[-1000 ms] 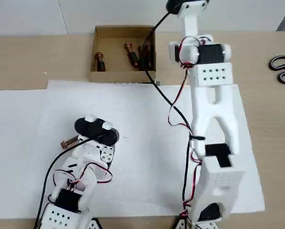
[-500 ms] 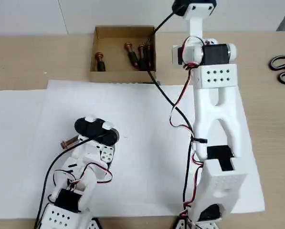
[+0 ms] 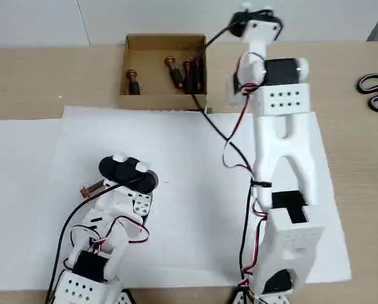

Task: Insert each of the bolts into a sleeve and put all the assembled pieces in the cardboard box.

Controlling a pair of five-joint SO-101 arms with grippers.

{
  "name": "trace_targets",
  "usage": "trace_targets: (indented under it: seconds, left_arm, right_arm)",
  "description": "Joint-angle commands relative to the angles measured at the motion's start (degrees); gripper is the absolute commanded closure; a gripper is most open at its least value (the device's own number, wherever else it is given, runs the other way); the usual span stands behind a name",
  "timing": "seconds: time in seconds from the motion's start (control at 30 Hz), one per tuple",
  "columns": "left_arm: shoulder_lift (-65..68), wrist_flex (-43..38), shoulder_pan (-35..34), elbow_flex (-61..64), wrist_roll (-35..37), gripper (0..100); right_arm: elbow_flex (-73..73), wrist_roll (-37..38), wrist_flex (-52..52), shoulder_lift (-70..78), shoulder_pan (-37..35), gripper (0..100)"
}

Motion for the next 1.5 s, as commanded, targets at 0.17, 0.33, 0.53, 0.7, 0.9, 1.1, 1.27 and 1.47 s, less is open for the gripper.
trace_targets:
  seconds: [0.17, 0.33, 0.53, 0.7, 0.9, 1.1, 1.27, 1.47]
  left_arm:
    - [-0.8, 0.0, 0.2, -0.4, -0.1, 99]
    - [-0.8, 0.0, 0.2, -0.4, -0.1, 99]
    - [-0.8, 0.0, 0.2, -0.4, -0.1, 99]
    - [-0.8, 0.0, 0.2, -0.4, -0.1, 99]
    - [-0.8, 0.0, 0.2, -0.4, -0.1, 99]
    - [-0.8, 0.0, 0.2, -0.4, -0.1, 99]
    - [-0.8, 0.0, 0.2, -0.4, -0.1, 99]
    - [-0.8, 0.0, 0.2, -0.4, -0.1, 99]
  right_arm:
    - [-1.1, -1.1, 2.1, -0.6, -1.7, 77.5]
    - [-1.0, -1.1, 3.5, -2.2, -1.7, 77.5]
    - [-1.0, -0.7, 3.7, -2.6, -1.7, 77.6]
    - [1.4, -0.6, 3.6, -2.7, -1.8, 77.6]
    - [5.9, -0.6, 3.6, -7.8, -1.9, 84.0]
    - [14.4, 0.8, 2.8, -17.5, -1.8, 84.6]
    - [19.8, 0.5, 2.4, -24.2, -2.1, 84.6]
    - [28.8, 0.7, 2.0, -35.2, -2.0, 84.6]
